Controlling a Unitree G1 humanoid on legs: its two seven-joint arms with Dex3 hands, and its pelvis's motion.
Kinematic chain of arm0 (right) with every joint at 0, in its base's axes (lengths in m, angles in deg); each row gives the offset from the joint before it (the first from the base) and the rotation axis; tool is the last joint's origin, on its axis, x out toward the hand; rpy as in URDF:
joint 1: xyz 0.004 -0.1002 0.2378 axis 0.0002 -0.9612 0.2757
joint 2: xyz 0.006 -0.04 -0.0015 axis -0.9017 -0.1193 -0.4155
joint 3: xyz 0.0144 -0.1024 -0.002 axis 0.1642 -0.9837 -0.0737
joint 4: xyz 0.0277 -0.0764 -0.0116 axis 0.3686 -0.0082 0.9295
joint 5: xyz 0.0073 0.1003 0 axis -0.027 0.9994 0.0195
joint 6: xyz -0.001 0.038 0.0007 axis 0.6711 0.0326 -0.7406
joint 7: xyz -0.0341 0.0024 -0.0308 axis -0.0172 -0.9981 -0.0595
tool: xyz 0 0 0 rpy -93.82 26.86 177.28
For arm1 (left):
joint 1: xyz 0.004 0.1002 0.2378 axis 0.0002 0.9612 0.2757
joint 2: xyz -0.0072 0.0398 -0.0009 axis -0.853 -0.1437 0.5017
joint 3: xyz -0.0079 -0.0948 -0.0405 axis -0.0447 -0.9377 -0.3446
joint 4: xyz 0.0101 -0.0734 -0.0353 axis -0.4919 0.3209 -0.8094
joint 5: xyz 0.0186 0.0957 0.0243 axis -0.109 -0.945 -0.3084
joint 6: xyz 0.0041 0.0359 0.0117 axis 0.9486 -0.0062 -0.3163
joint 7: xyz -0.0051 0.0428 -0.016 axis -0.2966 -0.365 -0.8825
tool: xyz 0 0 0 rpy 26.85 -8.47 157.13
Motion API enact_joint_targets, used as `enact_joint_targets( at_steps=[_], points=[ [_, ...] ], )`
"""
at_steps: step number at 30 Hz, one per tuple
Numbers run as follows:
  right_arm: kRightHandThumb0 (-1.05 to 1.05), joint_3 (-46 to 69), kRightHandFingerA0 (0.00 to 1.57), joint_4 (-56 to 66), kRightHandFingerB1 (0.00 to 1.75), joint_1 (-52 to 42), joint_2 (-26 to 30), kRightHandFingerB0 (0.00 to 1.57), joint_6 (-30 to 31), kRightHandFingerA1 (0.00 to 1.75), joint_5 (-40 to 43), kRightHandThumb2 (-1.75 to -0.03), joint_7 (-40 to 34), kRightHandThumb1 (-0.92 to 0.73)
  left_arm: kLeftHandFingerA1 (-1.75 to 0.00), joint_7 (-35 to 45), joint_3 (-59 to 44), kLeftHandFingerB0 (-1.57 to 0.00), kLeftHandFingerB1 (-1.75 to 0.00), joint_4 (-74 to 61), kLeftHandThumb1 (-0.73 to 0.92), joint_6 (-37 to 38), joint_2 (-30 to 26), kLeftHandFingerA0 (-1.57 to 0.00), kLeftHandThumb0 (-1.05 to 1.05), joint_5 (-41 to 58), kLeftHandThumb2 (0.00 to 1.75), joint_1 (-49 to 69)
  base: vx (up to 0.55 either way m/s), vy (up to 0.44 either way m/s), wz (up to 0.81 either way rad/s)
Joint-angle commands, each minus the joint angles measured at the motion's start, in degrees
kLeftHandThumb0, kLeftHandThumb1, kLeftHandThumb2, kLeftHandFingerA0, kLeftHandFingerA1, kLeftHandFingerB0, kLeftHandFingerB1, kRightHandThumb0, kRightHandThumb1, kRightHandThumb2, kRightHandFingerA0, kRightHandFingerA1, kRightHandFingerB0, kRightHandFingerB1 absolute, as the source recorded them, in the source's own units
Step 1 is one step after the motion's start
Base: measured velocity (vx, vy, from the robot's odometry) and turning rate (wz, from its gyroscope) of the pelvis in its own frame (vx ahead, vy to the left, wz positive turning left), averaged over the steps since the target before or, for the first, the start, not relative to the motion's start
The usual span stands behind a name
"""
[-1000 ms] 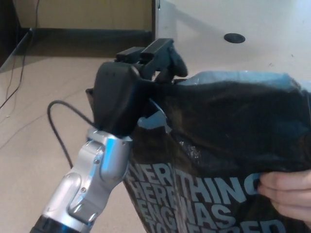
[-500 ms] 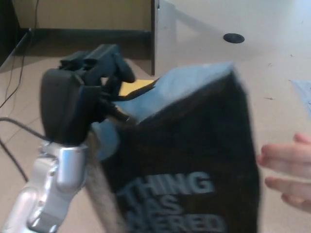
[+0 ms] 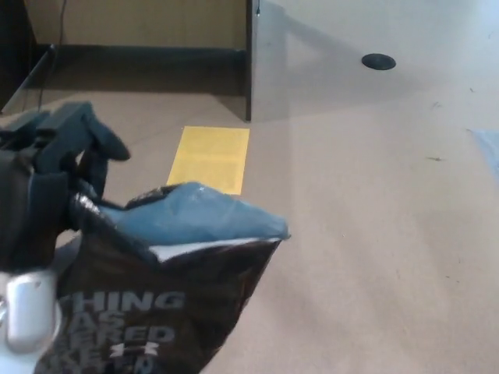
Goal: A person is holding a plastic bag and the robot extends its left hand to grab the bag by hooking its thumb into the holes at the top and brings its hand down by its side. Then it extends its arm again to hand the plastic bag back to the person.
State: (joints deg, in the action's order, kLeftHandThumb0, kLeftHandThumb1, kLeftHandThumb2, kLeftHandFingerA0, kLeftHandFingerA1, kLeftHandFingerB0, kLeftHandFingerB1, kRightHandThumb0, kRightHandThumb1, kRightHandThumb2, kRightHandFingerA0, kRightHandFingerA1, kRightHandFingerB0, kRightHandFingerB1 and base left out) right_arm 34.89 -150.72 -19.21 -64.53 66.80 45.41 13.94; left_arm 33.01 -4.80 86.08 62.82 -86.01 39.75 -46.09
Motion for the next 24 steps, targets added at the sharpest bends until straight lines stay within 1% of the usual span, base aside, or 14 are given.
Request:
enact_joint_targets(
  at_steps=[1,2,3,5,6,7,11,12,17,19,20,21,23,24],
  points=[
    [-0.32,0.86,0.66,-0.41,0.41,1.56,0.97,0.61,1.26,0.46,0.63,-0.60,0.66,-0.67,-1.74,-5.26,-1.81,-0.75,-1.45,3.88,0.56,5.41,-2.18,-0.86,0.01,-0.05,1.00,3.41,0.00,0.000,0.00],
    [-0.31,1.08,0.67,-0.31,0.41,1.89,1.34,0.60,1.30,0.46,0.74,-0.60,0.90,-0.67,-1.67,-6.14,-2.17,-0.79,-1.40,5.73,0.55,6.61,-2.74,-0.86,0.07,0.26,1.01,3.67,0.00,0.000,0.00],
    [-0.31,1.23,0.66,-0.12,0.40,1.81,2.03,0.60,1.13,0.45,0.75,-0.59,1.21,-0.67,-1.32,-7.38,-2.76,-0.96,-1.15,8.36,0.48,7.97,-3.54,-1.16,0.14,0.54,1.04,4.45,0.00,0.000,0.00],
    [-0.34,0.82,0.66,-0.05,0.41,1.22,2.91,0.59,0.59,0.46,0.10,-0.61,0.79,-0.65,-1.34,-9.13,-3.80,-0.94,-1.15,11.21,0.50,8.84,-4.49,-1.18,0.11,0.38,1.02,6.32,0.00,0.000,0.00],
    [-0.30,0.38,0.67,-0.08,0.41,1.16,3.16,0.62,0.43,0.46,-0.40,-0.60,0.29,-0.68,-1.34,-10.31,-4.83,-0.94,-1.13,14.36,0.51,10.49,-5.72,-1.20,0.13,0.97,1.03,7.31,0.00,0.000,0.00],
    [-0.29,0.53,0.66,0.10,0.41,0.81,3.14,0.62,0.37,0.45,-0.15,-0.60,0.43,-0.68,-1.29,-11.89,-5.39,-0.96,-1.09,15.90,0.50,10.71,-6.66,-1.18,0.13,0.13,1.04,8.36,0.00,0.000,0.00],
    [-0.30,0.89,0.67,0.28,0.41,-0.56,2.72,0.62,-0.26,0.45,0.59,-0.60,0.74,-0.67,-1.31,-18.38,-6.09,-0.99,-1.13,23.82,0.50,13.64,-10.93,-1.19,0.16,-2.78,0.97,11.83,0.00,0.000,0.00],
    [-0.31,0.66,0.68,0.31,0.41,-0.35,2.39,0.63,0.01,0.46,0.33,-0.60,0.33,-0.67,-1.32,-21.54,-5.33,-0.99,-1.15,29.93,0.50,16.09,-12.87,-1.21,0.17,-3.64,0.99,12.52,0.00,0.000,0.00],
    [-0.35,1.05,0.65,0.15,0.42,-0.39,1.87,0.60,-0.22,0.47,0.96,-0.62,0.89,-0.65,-1.33,-24.86,-3.59,-0.98,-1.16,37.38,0.51,16.08,-12.94,-1.21,0.12,-3.94,0.98,14.08,0.00,0.000,0.00],
    [-0.31,1.01,0.66,0.20,0.42,-0.21,1.85,0.62,-0.39,0.46,0.94,-0.60,0.90,-0.68,-1.33,-27.02,-2.20,-0.99,-1.13,39.31,0.52,16.30,-12.63,-1.22,0.06,-5.12,0.99,14.49,0.00,0.000,0.00],
    [-0.36,1.00,0.66,0.10,0.41,0.08,1.85,0.59,-0.04,0.46,0.92,-0.61,0.94,-0.66,-1.34,-26.27,-1.46,-0.97,-1.13,39.99,0.53,17.45,-11.73,-1.21,0.06,-4.55,0.99,15.42,0.00,0.000,0.00],
    [-0.36,0.95,0.66,0.02,0.41,0.32,1.82,0.59,0.17,0.46,0.84,-0.62,0.86,-0.66,-1.65,-26.03,-0.64,-0.82,-1.32,40.43,0.66,17.93,-11.26,-0.91,0.03,-4.57,0.80,16.15,0.00,0.000,0.00],
    [-0.31,0.88,0.67,0.00,0.41,0.44,1.78,0.61,0.23,0.45,0.74,-0.60,0.65,-0.68,-1.62,-25.70,0.89,-0.82,-1.27,40.58,0.67,17.96,-10.65,-0.92,0.03,-4.74,0.81,17.61,0.00,0.000,0.00],
    [-0.31,0.84,0.67,0.16,0.41,0.37,1.75,0.61,0.18,0.46,0.67,-0.60,0.42,-0.68,-1.30,-27.50,2.25,-0.96,-1.09,41.87,0.52,19.45,-10.61,-1.19,0.11,-5.57,1.00,17.85,0.00,0.000,0.00]
  ],
)
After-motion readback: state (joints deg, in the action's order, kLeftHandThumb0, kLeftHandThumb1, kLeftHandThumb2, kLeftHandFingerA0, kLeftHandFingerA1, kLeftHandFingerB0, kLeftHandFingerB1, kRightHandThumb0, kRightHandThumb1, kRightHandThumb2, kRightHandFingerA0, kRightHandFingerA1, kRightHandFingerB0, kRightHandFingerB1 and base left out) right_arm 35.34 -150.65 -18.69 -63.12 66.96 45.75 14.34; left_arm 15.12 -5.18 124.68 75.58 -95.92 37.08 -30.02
